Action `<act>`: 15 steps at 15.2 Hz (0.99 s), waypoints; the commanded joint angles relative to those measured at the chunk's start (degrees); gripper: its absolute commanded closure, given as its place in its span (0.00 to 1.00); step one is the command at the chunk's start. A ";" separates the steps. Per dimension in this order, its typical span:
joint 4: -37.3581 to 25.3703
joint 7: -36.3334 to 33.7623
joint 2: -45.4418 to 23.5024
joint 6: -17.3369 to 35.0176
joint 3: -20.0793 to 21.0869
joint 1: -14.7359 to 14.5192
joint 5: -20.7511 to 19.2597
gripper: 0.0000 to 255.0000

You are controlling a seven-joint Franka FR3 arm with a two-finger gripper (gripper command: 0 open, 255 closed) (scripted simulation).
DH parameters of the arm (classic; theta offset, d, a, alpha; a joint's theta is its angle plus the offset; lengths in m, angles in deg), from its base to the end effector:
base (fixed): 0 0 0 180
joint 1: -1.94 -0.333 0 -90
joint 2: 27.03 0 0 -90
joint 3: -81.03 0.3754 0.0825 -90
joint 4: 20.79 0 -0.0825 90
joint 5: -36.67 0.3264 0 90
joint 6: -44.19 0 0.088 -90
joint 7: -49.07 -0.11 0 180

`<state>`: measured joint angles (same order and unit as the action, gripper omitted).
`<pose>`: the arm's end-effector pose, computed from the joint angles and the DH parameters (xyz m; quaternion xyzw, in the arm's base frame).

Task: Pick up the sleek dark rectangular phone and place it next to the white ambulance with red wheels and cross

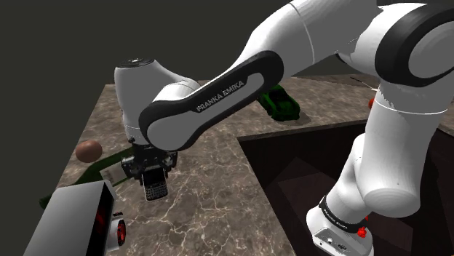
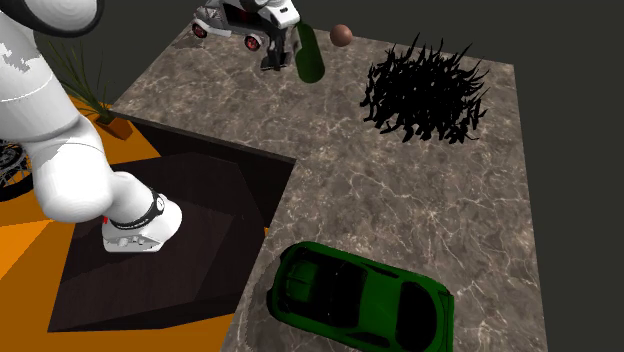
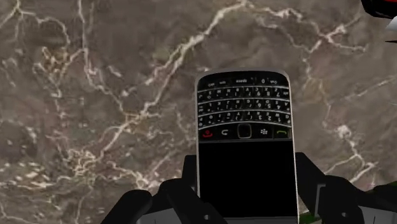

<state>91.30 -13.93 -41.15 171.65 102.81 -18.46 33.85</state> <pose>0.4362 0.3704 0.4517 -0.9845 0.1723 0.0079 0.0314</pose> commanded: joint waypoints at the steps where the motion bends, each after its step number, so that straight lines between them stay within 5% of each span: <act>1: 0.80 -0.25 -0.71 1.37 -0.17 -0.06 -0.35 1.00; 10: 1.29 -0.43 -1.43 2.53 -0.30 -0.18 -0.69 1.00; 11: 1.25 -0.43 -1.42 2.48 -0.30 -0.18 -0.68 0.00; 15: 1.23 -0.44 -1.44 2.49 -0.30 -0.18 -0.70 0.00</act>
<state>92.54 -14.38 -42.59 174.14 102.51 -18.64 33.16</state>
